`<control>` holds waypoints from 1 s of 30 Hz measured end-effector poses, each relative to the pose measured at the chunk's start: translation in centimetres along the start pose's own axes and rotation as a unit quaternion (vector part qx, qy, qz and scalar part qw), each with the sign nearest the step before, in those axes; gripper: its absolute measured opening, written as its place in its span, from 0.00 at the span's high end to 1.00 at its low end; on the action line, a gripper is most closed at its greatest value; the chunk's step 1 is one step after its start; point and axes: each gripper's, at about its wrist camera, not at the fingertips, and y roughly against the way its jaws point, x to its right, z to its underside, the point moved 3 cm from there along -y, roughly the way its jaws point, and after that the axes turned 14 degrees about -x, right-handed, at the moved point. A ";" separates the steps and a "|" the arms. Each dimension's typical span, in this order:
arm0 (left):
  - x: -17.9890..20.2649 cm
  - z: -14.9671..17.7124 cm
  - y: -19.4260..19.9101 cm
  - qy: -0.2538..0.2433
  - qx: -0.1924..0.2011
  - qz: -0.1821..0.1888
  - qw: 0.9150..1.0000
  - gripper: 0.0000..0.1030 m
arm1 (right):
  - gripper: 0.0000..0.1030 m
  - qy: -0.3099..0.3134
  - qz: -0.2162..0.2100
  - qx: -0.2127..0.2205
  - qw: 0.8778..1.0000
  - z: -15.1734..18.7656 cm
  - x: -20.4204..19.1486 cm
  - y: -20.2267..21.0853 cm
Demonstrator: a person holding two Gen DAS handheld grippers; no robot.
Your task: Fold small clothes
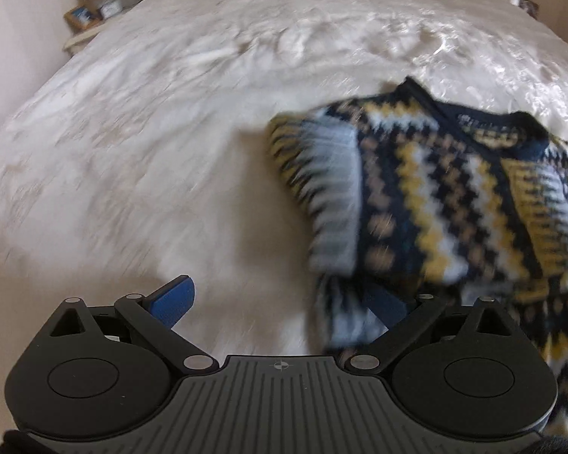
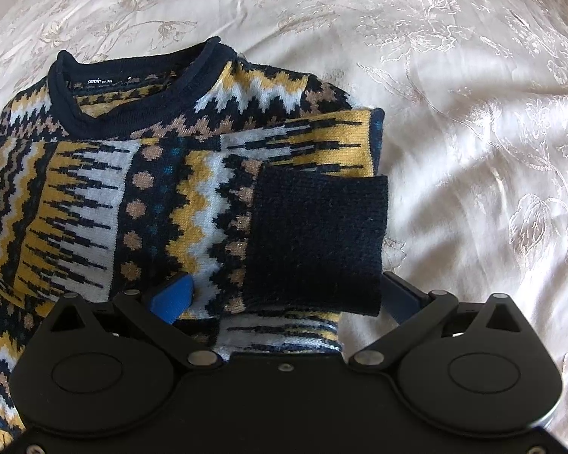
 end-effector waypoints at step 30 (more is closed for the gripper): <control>3.1 1.2 3.0 0.003 0.000 0.023 1.000 0.01 | 0.00 -0.031 -0.079 0.033 0.996 0.6 1.0 1.7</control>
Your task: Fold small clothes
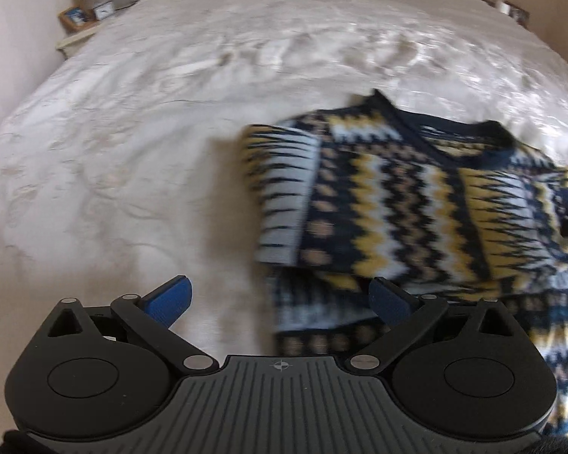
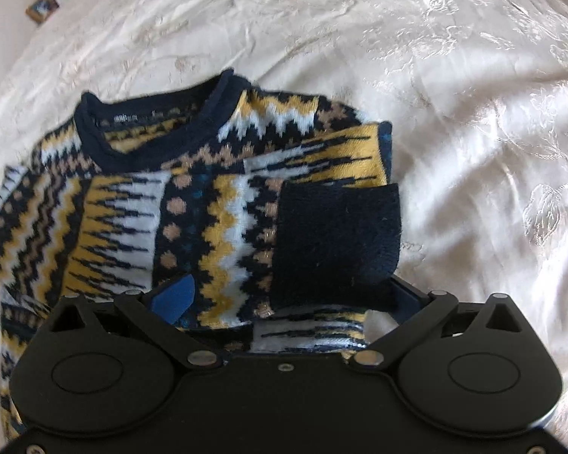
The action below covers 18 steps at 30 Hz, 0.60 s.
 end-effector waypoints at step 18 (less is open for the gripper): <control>-0.3 -1.4 -3.6 0.027 -0.021 -0.022 0.999 0.01 | 0.12 -0.012 -0.015 -0.012 1.000 -0.9 0.8 -0.8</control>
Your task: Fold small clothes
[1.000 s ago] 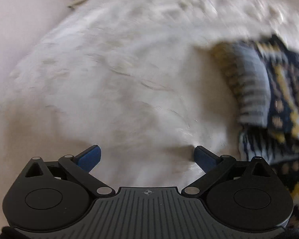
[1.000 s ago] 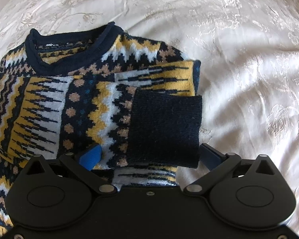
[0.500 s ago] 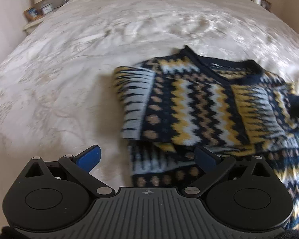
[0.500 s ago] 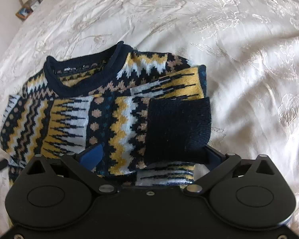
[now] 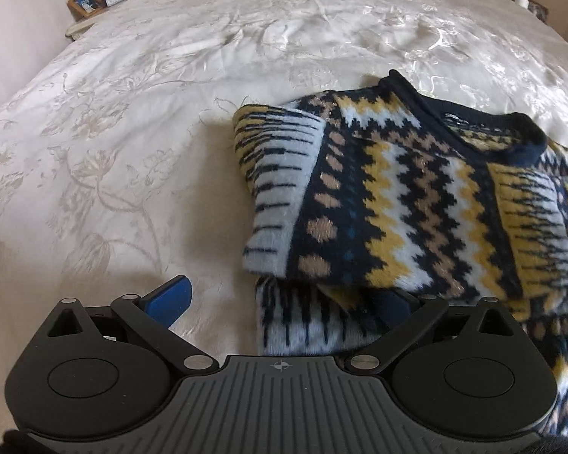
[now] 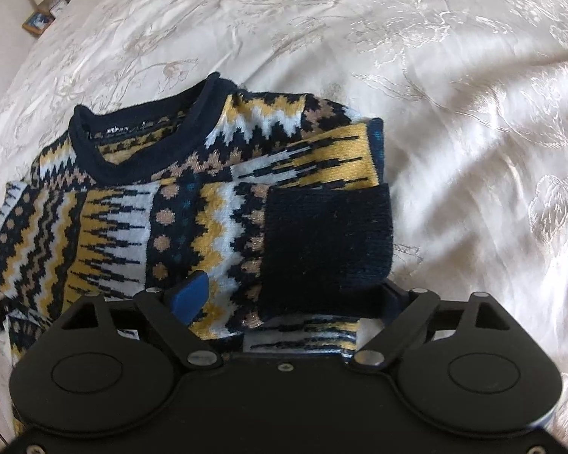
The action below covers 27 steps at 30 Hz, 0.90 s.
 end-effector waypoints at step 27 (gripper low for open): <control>-4.3 1.2 -0.2 0.070 -0.013 0.027 0.997 0.01 | 0.05 0.045 0.065 0.052 0.996 -0.6 -2.4 3.1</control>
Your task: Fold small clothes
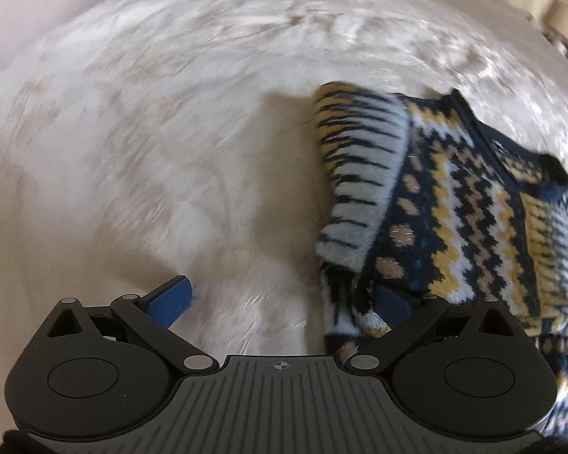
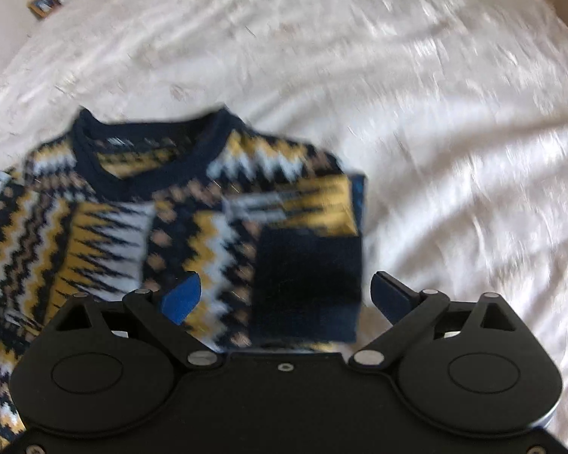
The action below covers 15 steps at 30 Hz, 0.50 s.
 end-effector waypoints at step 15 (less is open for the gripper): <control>-2.9 0.9 0.2 0.021 -0.016 0.006 1.000 0.01 | 0.01 -0.009 0.008 -0.060 0.998 -0.1 0.4 -5.2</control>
